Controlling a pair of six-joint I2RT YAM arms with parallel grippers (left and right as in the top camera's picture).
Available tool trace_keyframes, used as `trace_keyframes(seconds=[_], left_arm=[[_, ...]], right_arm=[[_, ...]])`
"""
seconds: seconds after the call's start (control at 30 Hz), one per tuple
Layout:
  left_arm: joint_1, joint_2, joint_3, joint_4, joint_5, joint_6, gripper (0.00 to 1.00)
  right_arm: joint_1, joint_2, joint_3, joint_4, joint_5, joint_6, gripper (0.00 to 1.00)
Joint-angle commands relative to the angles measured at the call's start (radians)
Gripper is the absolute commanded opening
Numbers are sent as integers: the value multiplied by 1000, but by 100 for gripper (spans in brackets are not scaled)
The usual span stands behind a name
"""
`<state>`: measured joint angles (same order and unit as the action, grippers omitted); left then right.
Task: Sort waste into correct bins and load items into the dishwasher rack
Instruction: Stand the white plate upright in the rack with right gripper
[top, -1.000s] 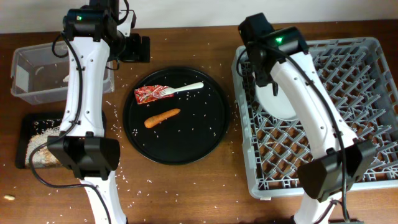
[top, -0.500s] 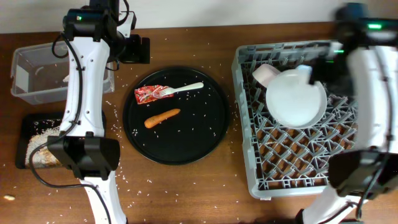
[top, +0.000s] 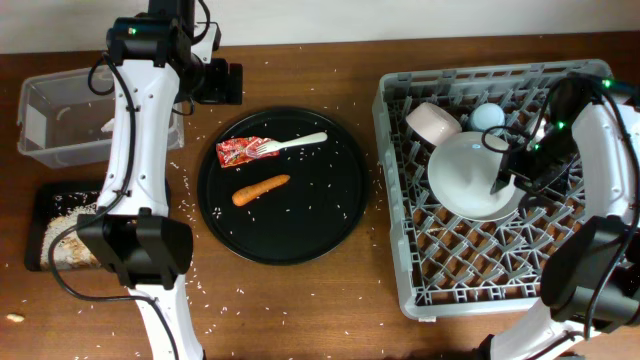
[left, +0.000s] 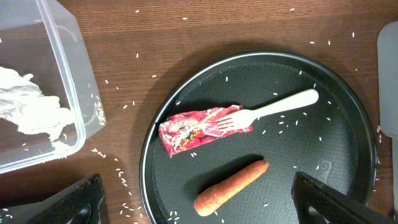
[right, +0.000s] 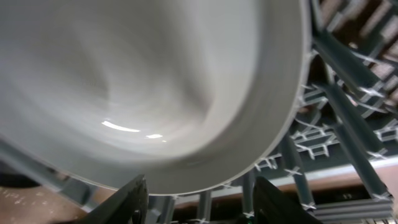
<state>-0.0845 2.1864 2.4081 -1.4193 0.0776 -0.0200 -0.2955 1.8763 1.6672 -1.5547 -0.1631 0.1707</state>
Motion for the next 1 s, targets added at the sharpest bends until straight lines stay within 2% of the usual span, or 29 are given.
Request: trace_keyframes(seconds=[0.0,0.27,0.4,0.6,0.77,0.97], left_arm=[[0,9,-5,17,0,13,96],[0,9,-5,24,0,13,96],[0,9,-5,24,0,13,96],[0,9,-5,24,0,13,96],[0,9,-5,24,1,13,96],[0,9,-5,30,1,13,96]], right_arm=[[1,-64,-58,15,52,25,54],[1,-88,-266,207,55,74,52],[1,-88,-305,296,79,100,33],[1,-96,-305,326,95,100,4],[1,-158,-304,334,97,96,4],[1,-405,-249,342,97,-16,4]])
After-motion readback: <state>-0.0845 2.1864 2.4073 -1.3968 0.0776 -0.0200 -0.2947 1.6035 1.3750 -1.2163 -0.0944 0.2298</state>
